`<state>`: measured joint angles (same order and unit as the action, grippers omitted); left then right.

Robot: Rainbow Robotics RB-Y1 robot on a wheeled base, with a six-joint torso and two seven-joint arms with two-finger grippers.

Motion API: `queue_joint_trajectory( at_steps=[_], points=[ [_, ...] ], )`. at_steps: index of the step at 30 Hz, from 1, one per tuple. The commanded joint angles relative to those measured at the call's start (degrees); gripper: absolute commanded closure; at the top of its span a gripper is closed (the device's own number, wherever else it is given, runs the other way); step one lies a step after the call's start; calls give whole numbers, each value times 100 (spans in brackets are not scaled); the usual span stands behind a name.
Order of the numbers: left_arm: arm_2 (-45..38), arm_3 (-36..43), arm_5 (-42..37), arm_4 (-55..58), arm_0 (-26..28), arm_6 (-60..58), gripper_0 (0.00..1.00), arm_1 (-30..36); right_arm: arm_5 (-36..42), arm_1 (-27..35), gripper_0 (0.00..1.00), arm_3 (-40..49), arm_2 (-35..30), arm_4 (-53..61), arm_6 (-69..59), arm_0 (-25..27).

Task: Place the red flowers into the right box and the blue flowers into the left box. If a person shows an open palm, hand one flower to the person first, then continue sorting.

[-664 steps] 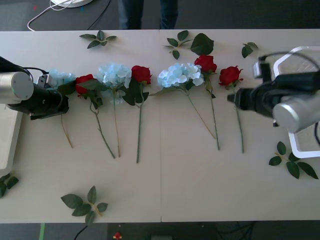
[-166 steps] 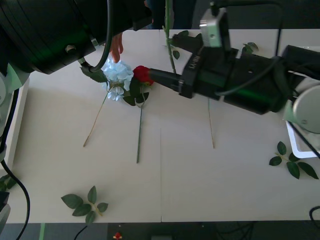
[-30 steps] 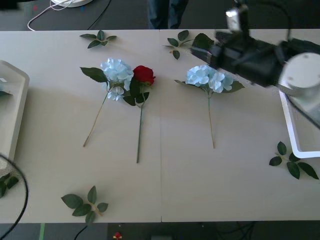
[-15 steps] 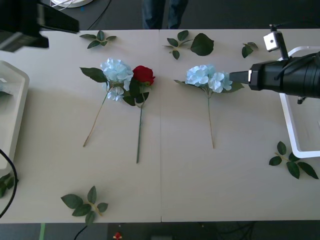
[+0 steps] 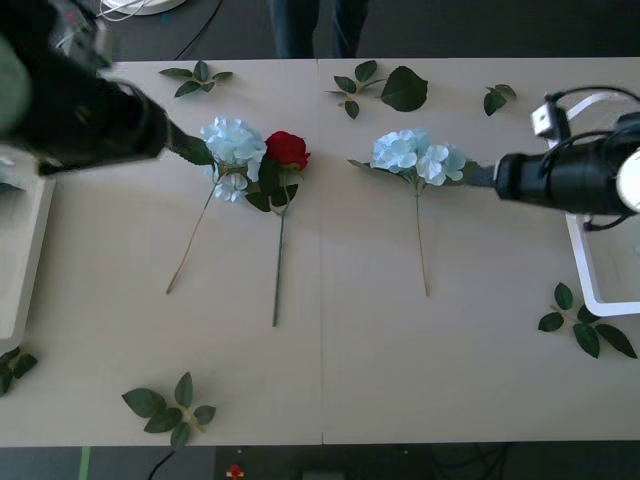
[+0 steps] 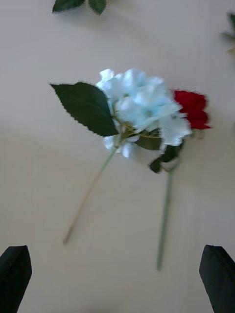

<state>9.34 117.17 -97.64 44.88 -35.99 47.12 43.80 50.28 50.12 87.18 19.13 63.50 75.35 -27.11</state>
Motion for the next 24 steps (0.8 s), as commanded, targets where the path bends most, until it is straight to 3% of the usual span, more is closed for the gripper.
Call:
queue_joint_trajectory(
  at_steps=[1, 5, 14, 24],
  points=[
    [438, -379, 1160, -506, 549, 298, 0, 392, 25, -310, 0, 168, 389, -558, -741, -374],
    [1018, -932, 2434, -1095, 769, 333, 0, 384, 43, -565, 0, 159, 741, -1067, -1330, -620],
    [2108, -2040, 4359, -2123, 778, 404, 0, 366, 667, -1162, 0, 141, 1242, -2483, -2428, -1095],
    [2644, -2585, 5343, -2589, 786, 377, 0, 357, 684, -1751, 0, -790, 1725, -3282, -2824, -1622]
  ],
)
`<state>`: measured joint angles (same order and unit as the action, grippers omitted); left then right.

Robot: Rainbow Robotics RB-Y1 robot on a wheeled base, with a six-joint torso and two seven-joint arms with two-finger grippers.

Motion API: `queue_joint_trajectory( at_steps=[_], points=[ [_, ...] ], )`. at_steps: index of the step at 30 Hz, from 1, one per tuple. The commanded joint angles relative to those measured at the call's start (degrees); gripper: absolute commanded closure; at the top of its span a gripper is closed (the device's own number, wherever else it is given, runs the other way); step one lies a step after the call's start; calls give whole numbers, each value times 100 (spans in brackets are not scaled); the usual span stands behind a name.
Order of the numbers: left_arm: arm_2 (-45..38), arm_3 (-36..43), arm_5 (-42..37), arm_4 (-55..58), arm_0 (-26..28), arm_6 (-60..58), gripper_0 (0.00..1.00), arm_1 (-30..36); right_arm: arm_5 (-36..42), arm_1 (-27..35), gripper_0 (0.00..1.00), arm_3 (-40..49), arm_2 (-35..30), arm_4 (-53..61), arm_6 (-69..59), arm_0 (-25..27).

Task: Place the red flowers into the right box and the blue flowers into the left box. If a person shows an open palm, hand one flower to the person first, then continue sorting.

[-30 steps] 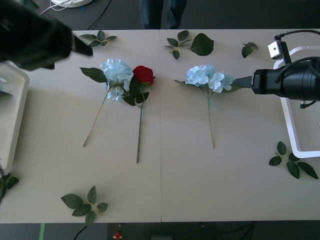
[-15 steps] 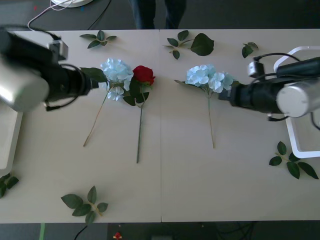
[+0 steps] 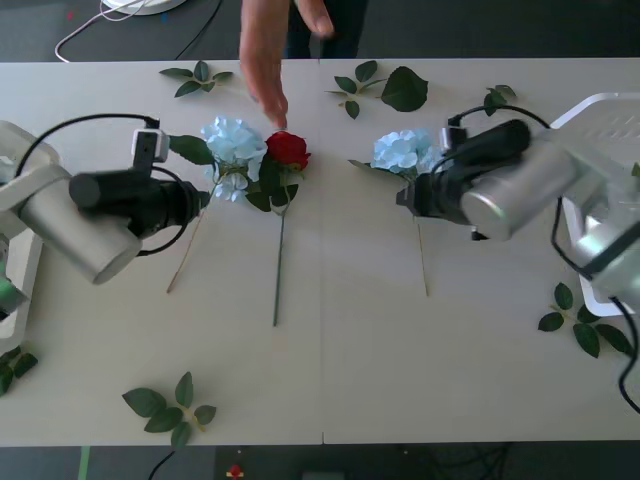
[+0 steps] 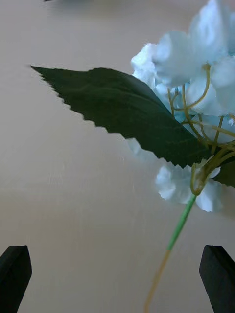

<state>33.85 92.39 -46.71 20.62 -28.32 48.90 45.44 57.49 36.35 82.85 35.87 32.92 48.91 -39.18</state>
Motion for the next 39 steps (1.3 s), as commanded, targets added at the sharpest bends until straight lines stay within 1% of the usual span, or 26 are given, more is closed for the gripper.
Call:
queue_joint_trajectory(
  at_steps=[1, 8, 13, 20, 21, 23, 24, 25, 30, 35, 39],
  points=[
    [209, -107, 259, -190, 11, 199, 0, 194, -71, -480, 0, -525, 61, -322, -162, -451],
    [403, -133, 286, -251, 11, 190, 0, 194, -396, -717, 0, -1122, 272, -568, -189, -644],
    [517, -221, 567, -321, 11, 155, 0, 194, -721, -814, 0, -1474, 359, -647, -180, -679],
    [517, -230, 637, -321, 11, 146, 0, 194, -765, -840, 0, -1500, 509, -823, -215, -679],
    [517, -230, 637, -321, 11, 146, 0, 194, -765, -840, 11, -1500, 535, -858, -224, -679],
    [517, -230, 628, -321, 11, 146, 0, 194, -800, -832, 68, -1509, 588, -919, -233, -679],
    [526, -239, 637, -330, 20, 146, 0, 194, -818, -832, 89, -1509, 614, -937, -233, -679],
    [543, -256, 628, -330, 11, 146, 0, 194, -836, -832, 100, -1500, 641, -972, -241, -679],
    [640, -450, 760, -418, 11, 146, 0, 194, -836, -840, 100, -1509, 649, -1042, -241, -679],
    [754, -933, 1569, -471, 11, 146, 0, 194, -862, -840, 100, -1500, 649, -1051, -241, -679],
    [754, -994, 1639, -453, 11, 137, 0, 176, -880, -832, 100, -1500, 649, -1078, -241, -679]
  ],
)
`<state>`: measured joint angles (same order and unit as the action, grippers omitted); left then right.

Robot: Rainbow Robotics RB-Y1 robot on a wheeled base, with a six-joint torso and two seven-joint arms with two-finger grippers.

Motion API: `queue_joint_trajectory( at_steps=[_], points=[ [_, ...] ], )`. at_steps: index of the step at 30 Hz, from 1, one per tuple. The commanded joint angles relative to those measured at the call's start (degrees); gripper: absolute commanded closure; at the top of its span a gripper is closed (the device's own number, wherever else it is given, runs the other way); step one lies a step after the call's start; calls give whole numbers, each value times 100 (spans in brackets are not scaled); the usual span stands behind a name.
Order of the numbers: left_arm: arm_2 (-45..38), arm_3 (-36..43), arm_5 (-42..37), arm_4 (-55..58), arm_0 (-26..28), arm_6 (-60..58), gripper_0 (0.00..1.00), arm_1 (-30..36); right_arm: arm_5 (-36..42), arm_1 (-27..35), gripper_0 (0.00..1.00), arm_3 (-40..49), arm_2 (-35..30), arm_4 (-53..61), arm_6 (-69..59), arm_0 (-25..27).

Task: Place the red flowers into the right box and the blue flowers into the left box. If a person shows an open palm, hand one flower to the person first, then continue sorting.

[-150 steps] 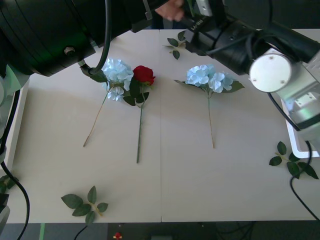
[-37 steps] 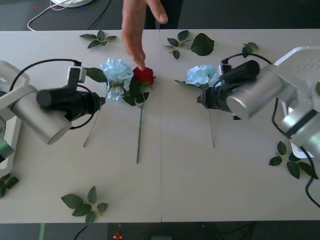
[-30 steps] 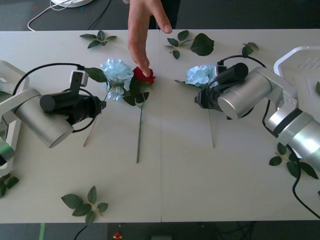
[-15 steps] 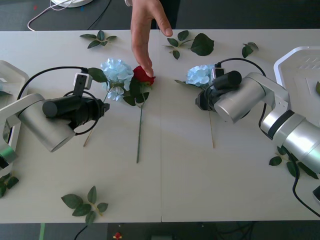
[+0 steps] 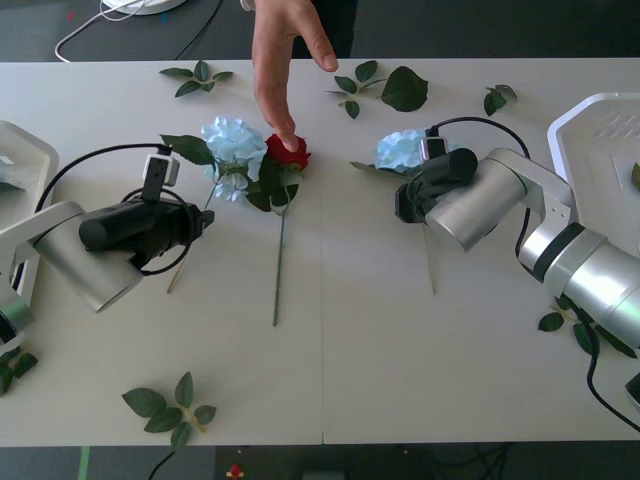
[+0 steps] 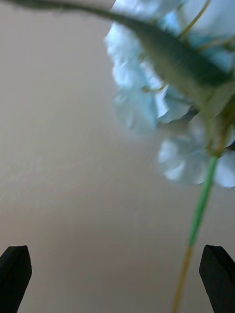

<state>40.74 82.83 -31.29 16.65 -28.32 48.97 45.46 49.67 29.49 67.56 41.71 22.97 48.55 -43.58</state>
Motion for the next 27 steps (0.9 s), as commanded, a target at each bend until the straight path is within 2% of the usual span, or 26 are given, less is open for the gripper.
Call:
queue_joint_trajectory(
  at_steps=[1, 8, 11, 21, 27],
  points=[
    [66, -39, 97, -57, 10, 130, 0, 174, -98, -146, 100, 29, 65, -82, -206, -238],
    [66, -39, 97, -57, 10, 130, 0, 174, -344, -31, 100, 91, 65, -109, -171, -230],
    [66, -39, 97, -57, 10, 130, 0, 174, -502, 171, 100, 407, 56, -109, -197, -194],
    [66, -39, 97, -57, 10, 130, 0, 174, -1451, 1058, 100, 2473, -743, -91, -162, 667],
    [66, -39, 97, -57, 10, 130, 0, 174, -2392, 1357, 100, 3536, -1394, -144, -65, 1273]
  ],
)
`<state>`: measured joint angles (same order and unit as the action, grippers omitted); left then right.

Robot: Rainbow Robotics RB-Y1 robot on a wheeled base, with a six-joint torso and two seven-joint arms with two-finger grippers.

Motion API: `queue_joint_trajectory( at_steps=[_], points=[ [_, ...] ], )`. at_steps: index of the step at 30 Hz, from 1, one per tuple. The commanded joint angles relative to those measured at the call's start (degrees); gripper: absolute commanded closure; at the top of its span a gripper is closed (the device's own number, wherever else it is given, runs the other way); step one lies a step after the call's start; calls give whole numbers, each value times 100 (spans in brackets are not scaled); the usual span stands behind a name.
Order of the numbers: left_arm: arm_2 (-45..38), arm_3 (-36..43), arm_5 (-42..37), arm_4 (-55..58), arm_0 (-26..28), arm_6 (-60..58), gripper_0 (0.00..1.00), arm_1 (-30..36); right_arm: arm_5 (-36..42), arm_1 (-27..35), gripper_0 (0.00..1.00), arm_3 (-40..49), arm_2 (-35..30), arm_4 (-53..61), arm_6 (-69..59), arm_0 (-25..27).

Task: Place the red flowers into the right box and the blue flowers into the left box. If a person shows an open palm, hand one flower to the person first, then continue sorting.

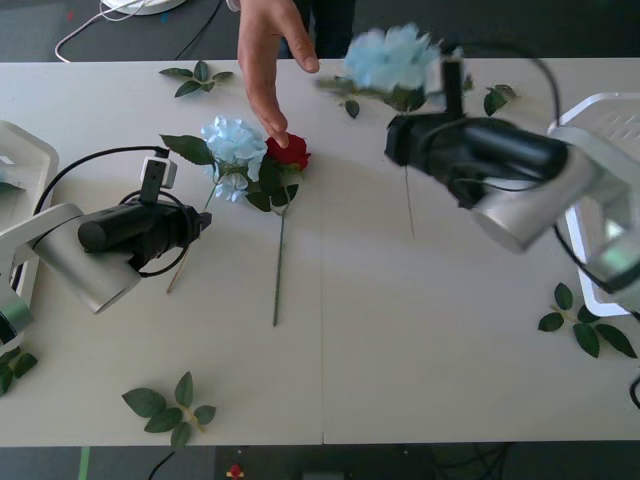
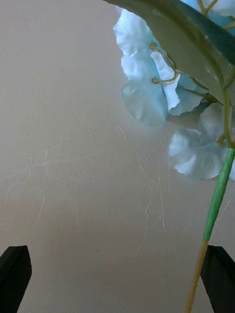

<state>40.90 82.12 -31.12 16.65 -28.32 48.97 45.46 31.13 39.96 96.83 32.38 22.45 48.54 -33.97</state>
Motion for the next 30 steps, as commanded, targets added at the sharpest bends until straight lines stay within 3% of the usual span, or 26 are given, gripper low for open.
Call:
queue_joint_trajectory(
  at_steps=[1, 7, 10, 19, 30],
  points=[
    [50, 33, 80, -56, 10, 130, 0, 174, -793, 329, 100, 714, -549, -127, -55, 400],
    [50, 33, 80, -56, 10, 130, 0, 174, -2269, 223, 100, 855, -883, -786, -38, 584],
    [50, 33, 80, -56, 10, 130, 0, 174, -2621, 74, 100, 855, -927, -1085, -38, 470],
    [50, 33, 80, -56, 10, 130, 0, 174, -2893, -621, 100, 679, -909, -1876, -38, -180],
    [50, 33, 80, -56, 10, 130, 0, 174, -3007, -1034, 100, 152, -786, -2218, -38, -690]
  ],
)
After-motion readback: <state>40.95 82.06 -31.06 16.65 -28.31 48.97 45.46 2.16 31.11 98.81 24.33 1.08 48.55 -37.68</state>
